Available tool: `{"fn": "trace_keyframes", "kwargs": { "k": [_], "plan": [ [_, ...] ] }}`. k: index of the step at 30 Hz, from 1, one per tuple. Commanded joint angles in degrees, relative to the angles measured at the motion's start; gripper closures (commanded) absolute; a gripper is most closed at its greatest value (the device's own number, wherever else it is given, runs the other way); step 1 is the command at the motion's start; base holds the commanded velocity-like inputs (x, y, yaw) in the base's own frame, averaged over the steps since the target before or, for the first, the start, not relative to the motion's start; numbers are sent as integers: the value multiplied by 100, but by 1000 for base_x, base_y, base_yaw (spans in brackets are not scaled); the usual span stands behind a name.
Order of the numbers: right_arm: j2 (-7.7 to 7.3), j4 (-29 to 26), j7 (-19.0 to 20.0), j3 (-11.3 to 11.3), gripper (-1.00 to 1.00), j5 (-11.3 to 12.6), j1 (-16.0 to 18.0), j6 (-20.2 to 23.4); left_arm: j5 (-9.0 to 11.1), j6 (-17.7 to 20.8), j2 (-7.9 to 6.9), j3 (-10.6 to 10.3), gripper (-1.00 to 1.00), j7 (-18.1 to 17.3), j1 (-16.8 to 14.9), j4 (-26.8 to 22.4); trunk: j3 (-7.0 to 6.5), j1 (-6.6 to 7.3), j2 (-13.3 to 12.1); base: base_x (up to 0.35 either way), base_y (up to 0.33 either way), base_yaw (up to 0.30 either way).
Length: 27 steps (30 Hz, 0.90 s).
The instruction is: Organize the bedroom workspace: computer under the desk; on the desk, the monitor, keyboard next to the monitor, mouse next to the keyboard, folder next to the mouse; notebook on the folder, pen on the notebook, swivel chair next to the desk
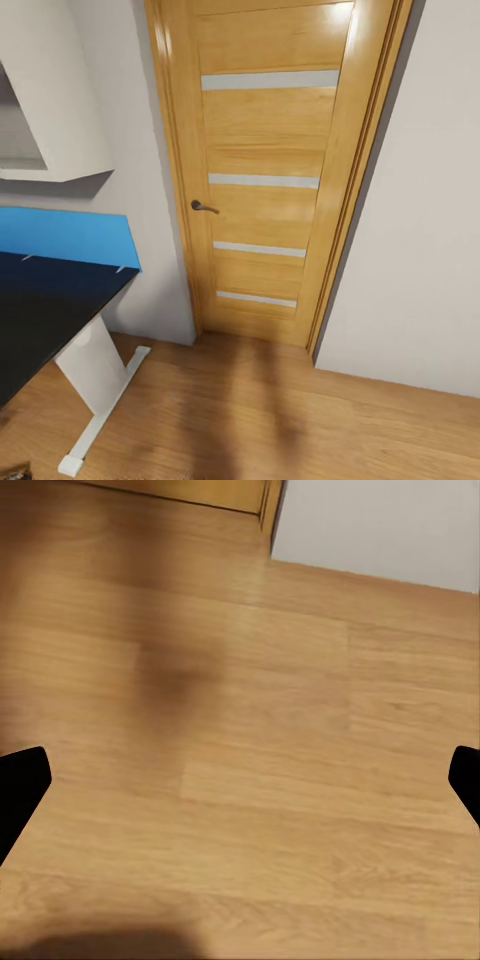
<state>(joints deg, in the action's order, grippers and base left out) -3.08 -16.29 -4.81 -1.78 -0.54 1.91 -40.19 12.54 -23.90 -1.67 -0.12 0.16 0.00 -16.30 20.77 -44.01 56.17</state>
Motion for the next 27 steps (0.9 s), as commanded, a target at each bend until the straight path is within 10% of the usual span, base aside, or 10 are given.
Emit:
{"fn": "trace_keyframes", "kwargs": {
  "k": [1,27],
  "plan": [
    [0,3,-7,-7,-100,-8,3,-15,21,-9,0,-3,-100,2,0,-5,5,0,3,0,-154,285],
    [-2,6,-3,2,-100,-8,3,-11,20,-10,0,-1,-100,2,0,-5,5,0,3,0,-25,285]
  ]
}}
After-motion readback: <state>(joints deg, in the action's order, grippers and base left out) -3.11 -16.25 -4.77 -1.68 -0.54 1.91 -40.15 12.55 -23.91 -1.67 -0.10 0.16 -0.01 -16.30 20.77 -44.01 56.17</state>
